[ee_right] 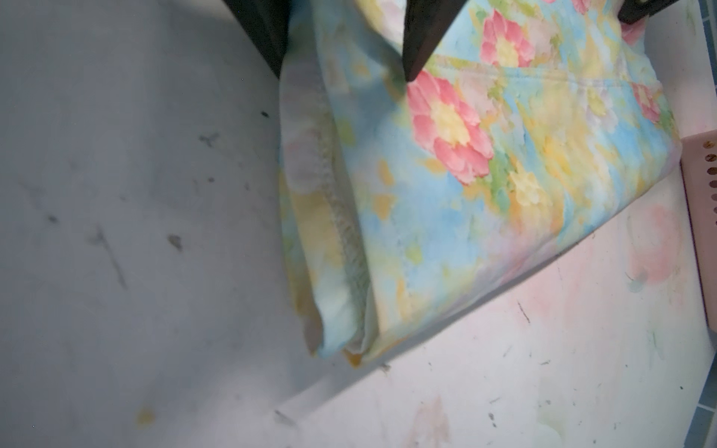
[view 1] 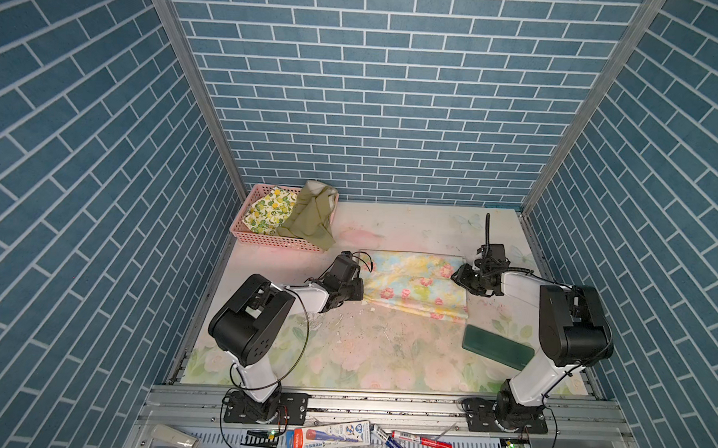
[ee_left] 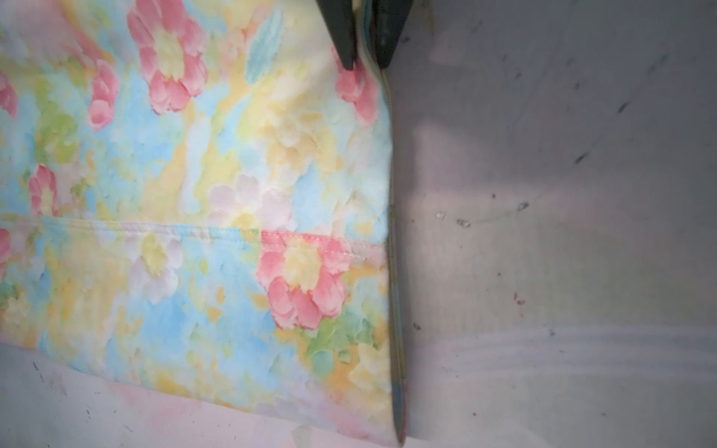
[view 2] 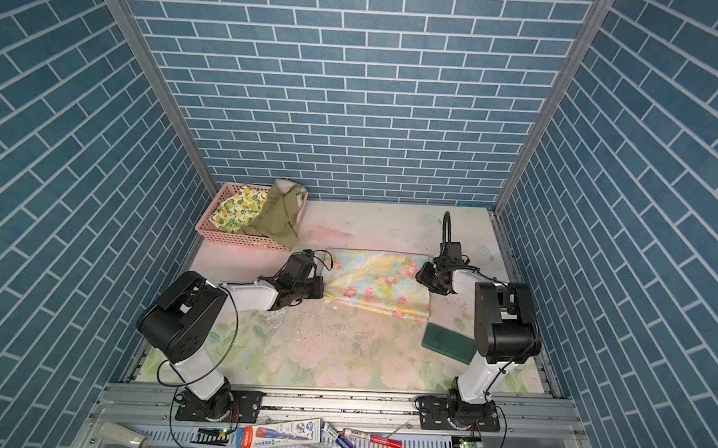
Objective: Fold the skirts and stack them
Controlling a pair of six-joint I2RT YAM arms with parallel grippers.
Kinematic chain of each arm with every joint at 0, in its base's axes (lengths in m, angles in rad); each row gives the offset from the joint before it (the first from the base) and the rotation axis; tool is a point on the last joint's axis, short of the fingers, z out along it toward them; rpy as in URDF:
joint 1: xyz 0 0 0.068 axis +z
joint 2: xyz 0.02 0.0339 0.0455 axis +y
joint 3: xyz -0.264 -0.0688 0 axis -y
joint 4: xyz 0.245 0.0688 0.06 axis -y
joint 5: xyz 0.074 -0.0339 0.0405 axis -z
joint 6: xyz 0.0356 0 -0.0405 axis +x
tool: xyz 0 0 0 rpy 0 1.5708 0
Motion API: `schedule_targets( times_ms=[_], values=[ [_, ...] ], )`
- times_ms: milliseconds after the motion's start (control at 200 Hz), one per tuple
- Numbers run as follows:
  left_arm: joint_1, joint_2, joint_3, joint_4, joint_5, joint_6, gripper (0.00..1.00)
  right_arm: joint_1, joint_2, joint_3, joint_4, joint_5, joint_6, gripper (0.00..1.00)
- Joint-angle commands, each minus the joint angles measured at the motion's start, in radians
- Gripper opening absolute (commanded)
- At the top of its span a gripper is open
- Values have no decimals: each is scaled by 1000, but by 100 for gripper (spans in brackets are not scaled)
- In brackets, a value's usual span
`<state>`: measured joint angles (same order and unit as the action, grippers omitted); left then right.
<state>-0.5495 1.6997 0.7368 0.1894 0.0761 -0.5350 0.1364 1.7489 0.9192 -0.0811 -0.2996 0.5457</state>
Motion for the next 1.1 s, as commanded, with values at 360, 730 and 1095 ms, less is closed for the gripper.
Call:
schedule_targets(
  times_ms=[360, 730, 1095],
  values=[
    [1, -210, -85, -195, -95, -38, 79, 48, 74, 183, -120, 58, -125, 57],
    [39, 21, 228, -398, 11, 98, 84, 49, -24, 77, -205, 156, -127, 62],
    [43, 150, 310, -439, 40, 86, 80, 45, -8, 43, -167, 140, -131, 61]
  ],
)
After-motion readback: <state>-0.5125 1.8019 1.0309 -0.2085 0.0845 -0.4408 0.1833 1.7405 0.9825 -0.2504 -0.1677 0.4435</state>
